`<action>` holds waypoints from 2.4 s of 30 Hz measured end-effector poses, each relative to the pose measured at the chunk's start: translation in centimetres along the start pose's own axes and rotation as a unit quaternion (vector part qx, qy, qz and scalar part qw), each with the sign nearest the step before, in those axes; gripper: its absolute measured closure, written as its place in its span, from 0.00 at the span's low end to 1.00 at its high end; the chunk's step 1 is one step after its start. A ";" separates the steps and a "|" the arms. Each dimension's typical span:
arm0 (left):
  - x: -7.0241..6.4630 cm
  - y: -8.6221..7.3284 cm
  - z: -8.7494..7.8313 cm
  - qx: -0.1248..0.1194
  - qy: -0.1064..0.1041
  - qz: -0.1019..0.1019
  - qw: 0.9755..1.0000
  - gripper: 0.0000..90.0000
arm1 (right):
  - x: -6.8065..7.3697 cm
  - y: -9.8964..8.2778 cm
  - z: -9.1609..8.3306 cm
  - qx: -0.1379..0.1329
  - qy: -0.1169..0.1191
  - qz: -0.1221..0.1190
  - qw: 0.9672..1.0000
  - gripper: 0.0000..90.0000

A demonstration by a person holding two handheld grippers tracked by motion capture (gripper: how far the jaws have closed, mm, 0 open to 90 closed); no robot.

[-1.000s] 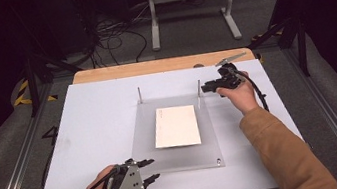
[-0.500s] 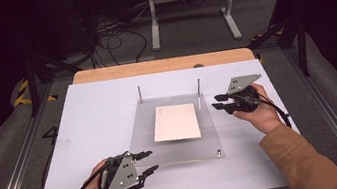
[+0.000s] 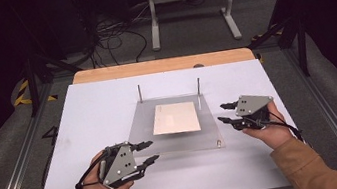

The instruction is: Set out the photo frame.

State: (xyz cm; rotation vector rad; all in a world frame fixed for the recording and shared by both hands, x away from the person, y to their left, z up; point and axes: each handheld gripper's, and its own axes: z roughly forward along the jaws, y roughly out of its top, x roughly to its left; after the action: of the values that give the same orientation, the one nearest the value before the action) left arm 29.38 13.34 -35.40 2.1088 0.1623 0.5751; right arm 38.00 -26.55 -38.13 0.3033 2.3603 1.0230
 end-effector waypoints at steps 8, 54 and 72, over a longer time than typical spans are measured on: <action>0.6 0.7 -0.2 -0.003 0.008 -0.005 1.000 0.65 | 1.9 0.8 -0.1 -0.026 -0.003 -0.049 0.998 0.56; 4.5 -5.7 0.5 -0.068 0.102 -0.111 0.986 0.39 | 2.4 2.8 0.2 -0.096 -0.009 -0.069 0.993 0.81; 5.8 -6.1 4.0 -0.092 0.083 -0.089 0.988 0.55 | 2.2 2.9 0.1 -0.100 -0.011 -0.063 0.993 0.81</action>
State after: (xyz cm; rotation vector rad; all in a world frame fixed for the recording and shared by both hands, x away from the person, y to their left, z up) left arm 36.97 15.73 -40.33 1.8446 0.3746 0.6330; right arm 36.23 -23.59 -36.93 0.0888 2.2043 1.1776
